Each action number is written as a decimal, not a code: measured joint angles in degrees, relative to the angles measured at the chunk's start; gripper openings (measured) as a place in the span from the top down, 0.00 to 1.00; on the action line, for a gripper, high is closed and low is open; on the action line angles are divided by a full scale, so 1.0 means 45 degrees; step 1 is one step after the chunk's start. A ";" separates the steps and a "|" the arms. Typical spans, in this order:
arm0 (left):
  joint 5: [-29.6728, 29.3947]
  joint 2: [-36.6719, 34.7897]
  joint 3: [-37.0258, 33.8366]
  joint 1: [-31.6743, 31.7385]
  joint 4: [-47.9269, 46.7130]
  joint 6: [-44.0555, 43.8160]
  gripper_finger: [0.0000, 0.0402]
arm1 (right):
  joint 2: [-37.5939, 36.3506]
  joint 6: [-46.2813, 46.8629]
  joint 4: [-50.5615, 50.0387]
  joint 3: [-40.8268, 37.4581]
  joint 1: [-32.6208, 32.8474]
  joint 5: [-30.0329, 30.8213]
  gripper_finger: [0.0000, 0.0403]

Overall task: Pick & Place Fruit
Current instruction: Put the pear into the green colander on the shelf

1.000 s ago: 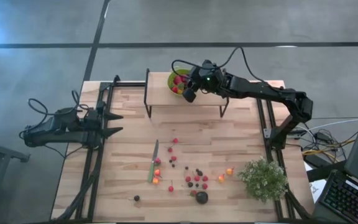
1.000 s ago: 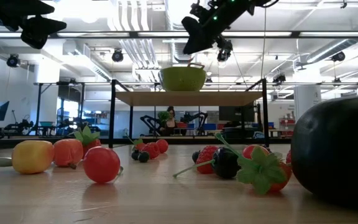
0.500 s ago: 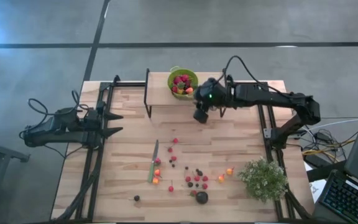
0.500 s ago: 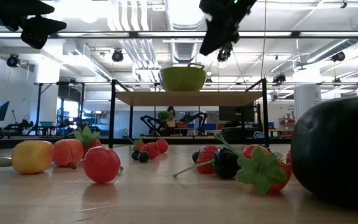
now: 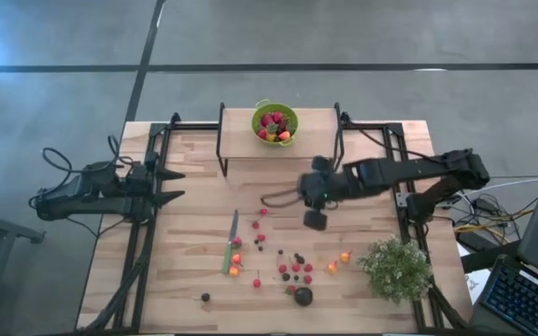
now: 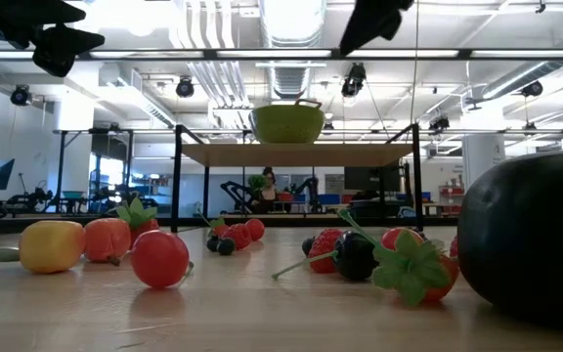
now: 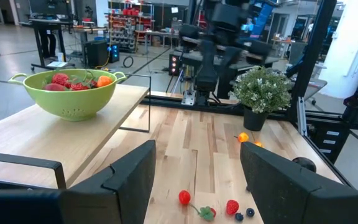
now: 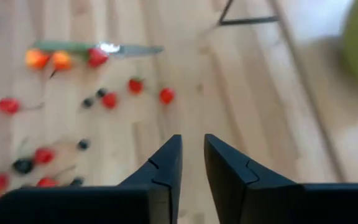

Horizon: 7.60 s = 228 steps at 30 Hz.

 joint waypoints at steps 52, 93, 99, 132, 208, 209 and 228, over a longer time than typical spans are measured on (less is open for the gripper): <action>0.0004 -0.0001 0.0003 0.0001 -0.0005 0.0000 0.40 | 0.3208 0.3403 -0.2464 -0.0687 0.5674 -0.1664 0.44; 0.0002 -0.0001 0.0001 -0.0002 -0.0005 0.0000 0.40 | 0.3196 0.4857 0.3395 -0.5712 0.5987 -0.2091 0.48; -0.0001 0.0002 0.0004 -0.0002 -0.0001 0.0000 0.40 | 0.3192 0.4831 0.3660 -0.5712 0.5987 -0.2162 0.55; 0.0001 0.0001 0.0003 0.0001 0.0000 0.0000 0.40 | 0.3167 0.2104 0.3503 -0.3403 0.5890 -0.2716 0.72; 0.0003 -0.0002 0.0003 -0.0002 -0.0003 0.0000 0.40 | 0.3007 -0.2823 0.2235 0.3086 -0.7200 -0.2175 0.46; 0.0002 -0.0001 0.0004 0.0002 -0.0004 0.0000 0.40 | 0.3007 -0.2717 0.2199 0.3148 -0.7200 -0.2178 0.45; -0.0001 0.0001 0.0000 0.0000 -0.0003 0.0000 0.40 | 0.2608 -0.0322 -0.4423 0.6664 -0.4496 -0.2257 0.49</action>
